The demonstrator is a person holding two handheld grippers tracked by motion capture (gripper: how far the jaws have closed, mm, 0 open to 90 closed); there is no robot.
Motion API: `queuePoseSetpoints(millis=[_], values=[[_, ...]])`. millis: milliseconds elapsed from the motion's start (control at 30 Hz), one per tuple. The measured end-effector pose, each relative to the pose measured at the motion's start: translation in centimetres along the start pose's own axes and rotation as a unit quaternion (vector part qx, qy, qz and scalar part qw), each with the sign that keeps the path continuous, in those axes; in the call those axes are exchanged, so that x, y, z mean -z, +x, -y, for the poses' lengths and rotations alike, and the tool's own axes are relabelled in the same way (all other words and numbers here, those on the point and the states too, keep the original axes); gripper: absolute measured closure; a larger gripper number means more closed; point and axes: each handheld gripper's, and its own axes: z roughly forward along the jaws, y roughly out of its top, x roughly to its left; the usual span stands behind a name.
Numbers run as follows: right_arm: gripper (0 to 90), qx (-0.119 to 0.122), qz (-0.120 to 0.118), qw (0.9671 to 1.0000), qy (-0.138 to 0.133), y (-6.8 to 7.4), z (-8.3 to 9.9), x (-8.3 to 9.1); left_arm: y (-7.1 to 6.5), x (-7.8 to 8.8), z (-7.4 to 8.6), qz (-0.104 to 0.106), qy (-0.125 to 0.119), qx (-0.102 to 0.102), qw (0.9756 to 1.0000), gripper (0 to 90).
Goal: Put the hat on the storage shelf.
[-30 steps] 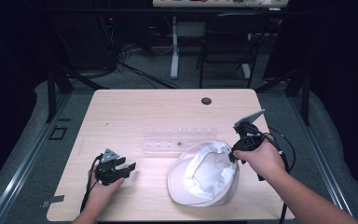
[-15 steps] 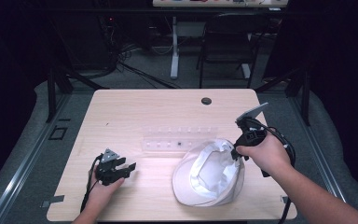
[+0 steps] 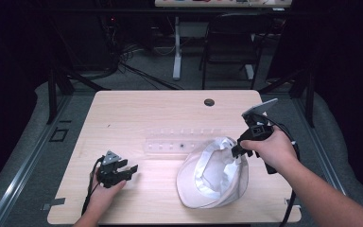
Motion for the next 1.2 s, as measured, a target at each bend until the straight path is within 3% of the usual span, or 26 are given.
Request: queuePoseSetpoints(millis=[33, 100, 433, 567, 700, 833, 1200], values=[[82.2, 0.003, -0.005, 1.0, 0.007, -0.1, 0.0, 0.2, 0.0, 0.0, 0.0, 0.0, 0.0, 0.0, 1.0, 45.8], [82.2, -0.014, -0.026, 0.9996, 0.0, 0.2, -0.1, 0.4, 0.0, 0.0, 0.0, 0.0, 0.0, -0.003, 1.0, 45.8], [82.2, -0.025, -0.073, 0.997, 0.01, 0.1, -0.2, 0.8, 0.0, 0.0, 0.0, 0.0, 0.0, -0.002, 1.0, 45.9], [82.2, -0.028, -0.098, 0.9946, 0.02, -0.1, -0.2, 1.1, 0.0, 0.0, 0.0, 0.0, 0.0, -0.001, 1.0, 45.8], [82.2, -0.042, -0.121, 0.9917, 0.012, -0.1, -0.2, 1.2, 0.0, 0.0, 0.0, -0.001, 0.0, -0.002, 1.0, 45.8], [82.2, -0.039, -0.141, 0.9891, 0.012, -0.1, -0.3, 1.8, 0.0, 0.0, 0.0, -0.001, 0.0, -0.003, 1.0, 45.8], [82.3, -0.049, -0.185, 0.9814, -0.018, -0.6, -0.3, 3.2, -0.3, 0.0, 0.0, 0.0, -0.004, -0.006, 1.0, 46.0]])
